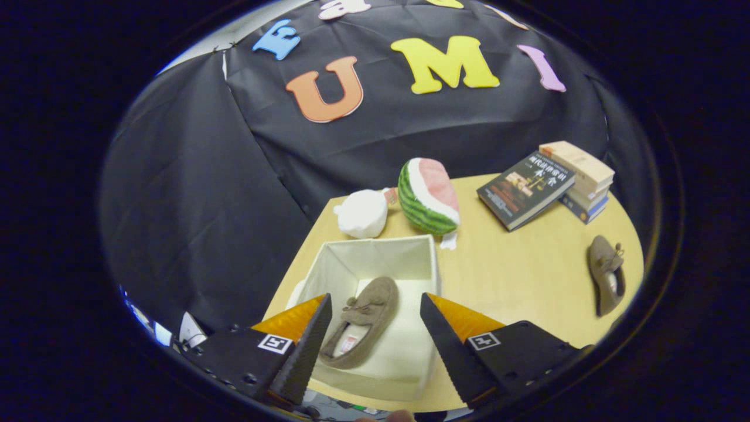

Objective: Open the storage box then place both shoes into the box .Put the left shoe in first, then the right shoe, with the right side of both shoes facing outward in a uniform manner.

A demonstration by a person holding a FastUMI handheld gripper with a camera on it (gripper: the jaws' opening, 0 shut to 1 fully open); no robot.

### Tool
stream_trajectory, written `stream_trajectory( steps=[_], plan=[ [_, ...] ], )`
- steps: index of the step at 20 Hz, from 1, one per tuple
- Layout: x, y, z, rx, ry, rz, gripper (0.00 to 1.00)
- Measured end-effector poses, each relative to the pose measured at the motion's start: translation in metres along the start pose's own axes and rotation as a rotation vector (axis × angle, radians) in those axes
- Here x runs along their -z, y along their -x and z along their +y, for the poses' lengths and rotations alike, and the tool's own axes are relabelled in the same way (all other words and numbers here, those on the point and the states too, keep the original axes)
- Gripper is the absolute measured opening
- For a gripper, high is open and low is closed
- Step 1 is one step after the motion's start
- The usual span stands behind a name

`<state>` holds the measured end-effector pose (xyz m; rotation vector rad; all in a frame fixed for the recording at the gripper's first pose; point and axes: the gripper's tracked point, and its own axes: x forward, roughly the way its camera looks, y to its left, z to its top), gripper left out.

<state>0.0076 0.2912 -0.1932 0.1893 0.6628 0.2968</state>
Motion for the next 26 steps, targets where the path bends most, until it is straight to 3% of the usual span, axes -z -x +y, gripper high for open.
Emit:
stream_trajectory(
  steps=[7, 13, 20, 26],
  plan=[
    [-0.047, 0.09, -0.16, 0.14, 0.136, -0.153, 0.96],
    [-0.02, 0.128, -0.326, 0.301, 0.118, -0.128, 0.96],
    [0.037, 0.094, -0.44, 0.336, 0.048, 0.028, 0.96],
    [0.078, 0.034, -0.478, 0.292, -0.031, 0.209, 0.96]
  ],
)
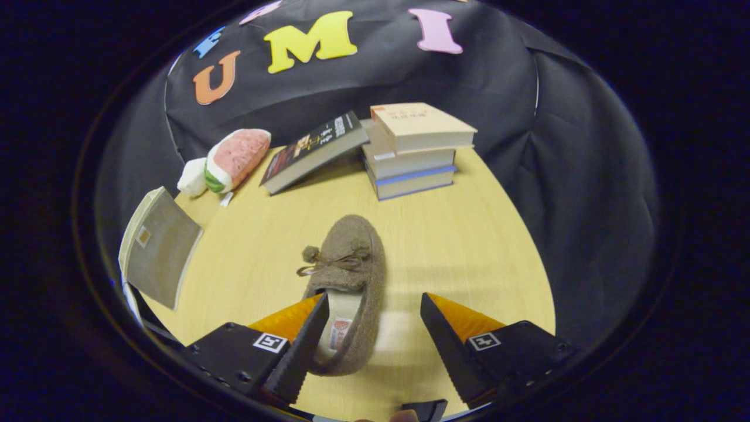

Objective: Open the storage box then place both shoes into the box .Put the left shoe in first, then the right shoe, with the right side of both shoes facing outward in a uniform manner.

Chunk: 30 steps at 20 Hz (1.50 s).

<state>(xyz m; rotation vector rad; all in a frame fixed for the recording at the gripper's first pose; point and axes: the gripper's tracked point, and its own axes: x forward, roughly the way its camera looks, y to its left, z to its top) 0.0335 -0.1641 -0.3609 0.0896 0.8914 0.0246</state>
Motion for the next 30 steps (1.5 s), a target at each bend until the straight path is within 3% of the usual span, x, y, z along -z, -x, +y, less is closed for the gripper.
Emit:
stream_trajectory(
  steps=[4, 7, 9, 15, 21, 30],
  plan=[
    [0.005, -0.024, -0.003, -0.01, -0.073, 0.072, 0.64],
    [0.006, -0.031, 0.001, -0.006, -0.127, 0.103, 0.2],
    [0.005, -0.028, 0.0, 0.003, -0.146, 0.112, 0.03],
    [0.001, -0.011, 0.017, -0.018, -0.252, 0.112, 0.0],
    [-0.029, 0.043, 0.081, -0.041, -0.331, 0.022, 0.0],
    [-0.077, 0.128, 0.258, -0.114, -0.423, -0.087, 0.0]
  ],
)
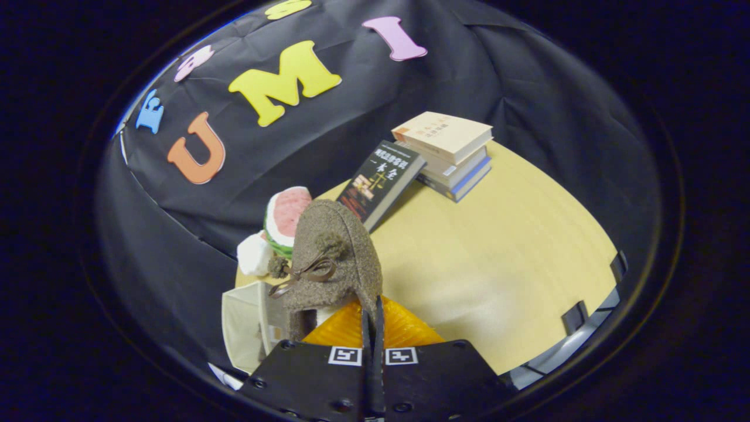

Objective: Open the storage box then place both shoes into the box .Put the left shoe in first, then the right shoe, with the right side of both shoes facing outward in a uniform manner.

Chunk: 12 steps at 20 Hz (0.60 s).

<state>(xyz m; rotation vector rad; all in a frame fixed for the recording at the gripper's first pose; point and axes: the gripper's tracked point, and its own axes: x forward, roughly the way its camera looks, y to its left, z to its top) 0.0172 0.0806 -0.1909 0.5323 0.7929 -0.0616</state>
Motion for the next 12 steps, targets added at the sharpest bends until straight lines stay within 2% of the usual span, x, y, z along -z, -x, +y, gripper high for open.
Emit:
stream_trajectory(
  steps=[6, 12],
  plan=[
    [0.053, 0.0, 0.116, -0.034, 0.027, 0.001, 0.0],
    [0.109, -0.034, 0.163, 0.009, 0.08, 0.048, 0.0]
  ],
)
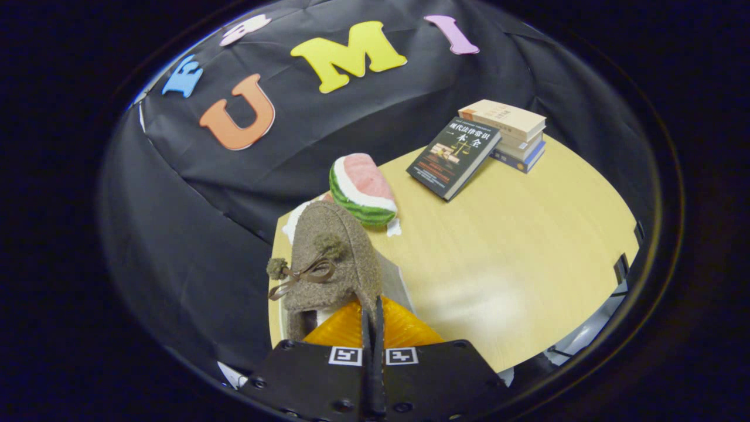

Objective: Open the storage box then place both shoes into the box .Put the left shoe in first, then the right shoe, with the right side of both shoes facing outward in a uniform manner.

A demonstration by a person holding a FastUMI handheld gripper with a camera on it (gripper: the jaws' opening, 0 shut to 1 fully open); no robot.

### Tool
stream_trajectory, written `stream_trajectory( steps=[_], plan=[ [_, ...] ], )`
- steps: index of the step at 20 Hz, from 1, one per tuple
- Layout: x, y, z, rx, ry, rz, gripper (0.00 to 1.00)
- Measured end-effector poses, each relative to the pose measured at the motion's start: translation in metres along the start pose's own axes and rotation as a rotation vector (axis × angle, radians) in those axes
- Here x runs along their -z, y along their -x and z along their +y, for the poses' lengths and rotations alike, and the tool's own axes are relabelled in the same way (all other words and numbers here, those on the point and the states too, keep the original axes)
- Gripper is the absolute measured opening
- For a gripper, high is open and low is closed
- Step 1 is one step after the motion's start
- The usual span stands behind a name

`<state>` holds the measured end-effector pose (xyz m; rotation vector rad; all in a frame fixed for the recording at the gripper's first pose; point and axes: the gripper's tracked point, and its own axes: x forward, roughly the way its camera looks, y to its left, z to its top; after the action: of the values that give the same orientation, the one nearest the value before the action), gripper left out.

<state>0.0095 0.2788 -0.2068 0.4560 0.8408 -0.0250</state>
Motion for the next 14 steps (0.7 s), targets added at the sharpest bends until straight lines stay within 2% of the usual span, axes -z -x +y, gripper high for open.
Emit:
stream_trajectory(
  steps=[7, 10, 14],
  plan=[
    [0.025, -0.027, 0.017, 0.113, 0.11, -0.028, 0.0],
    [0.032, -0.037, 0.008, 0.192, 0.179, -0.058, 0.0],
    [0.039, -0.056, -0.007, 0.241, 0.214, -0.051, 0.01]
  ],
)
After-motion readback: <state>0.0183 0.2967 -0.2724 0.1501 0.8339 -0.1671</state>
